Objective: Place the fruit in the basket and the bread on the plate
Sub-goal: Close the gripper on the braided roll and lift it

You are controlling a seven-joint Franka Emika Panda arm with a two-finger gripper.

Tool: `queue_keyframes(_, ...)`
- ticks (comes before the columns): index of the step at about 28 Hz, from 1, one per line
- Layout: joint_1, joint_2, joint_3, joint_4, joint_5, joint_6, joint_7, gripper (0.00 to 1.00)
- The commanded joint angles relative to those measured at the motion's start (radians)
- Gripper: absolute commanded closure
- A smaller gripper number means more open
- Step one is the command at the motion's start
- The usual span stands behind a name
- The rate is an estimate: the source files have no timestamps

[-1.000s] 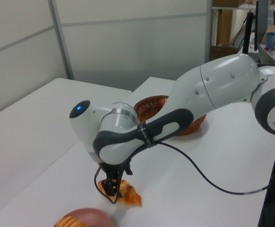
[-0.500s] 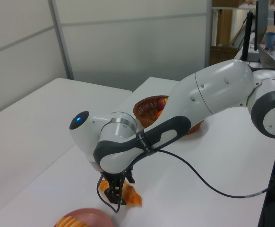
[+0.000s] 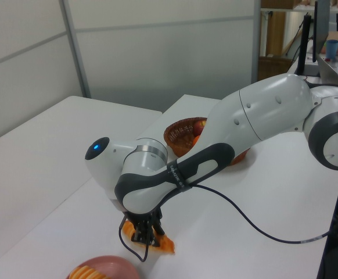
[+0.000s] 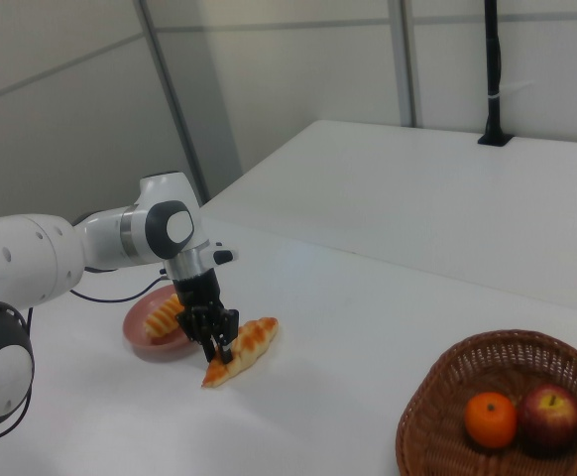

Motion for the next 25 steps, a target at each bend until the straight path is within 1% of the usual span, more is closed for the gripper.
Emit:
queue_keyframes(1,0.009,-0.011,-0.006,-0.008,-0.013,-0.014,-0.009,1.0)
queue_keyframes(13,0.006,-0.021,-0.007,0.001,-0.011,-0.016,-0.008,1.0)
queue_keyframes(23,0.009,-0.087,-0.003,0.007,0.004,-0.017,0.006,1.0)
queue_keyframes(25,0.019,-0.104,0.001,0.013,0.004,-0.016,0.017,1.0)
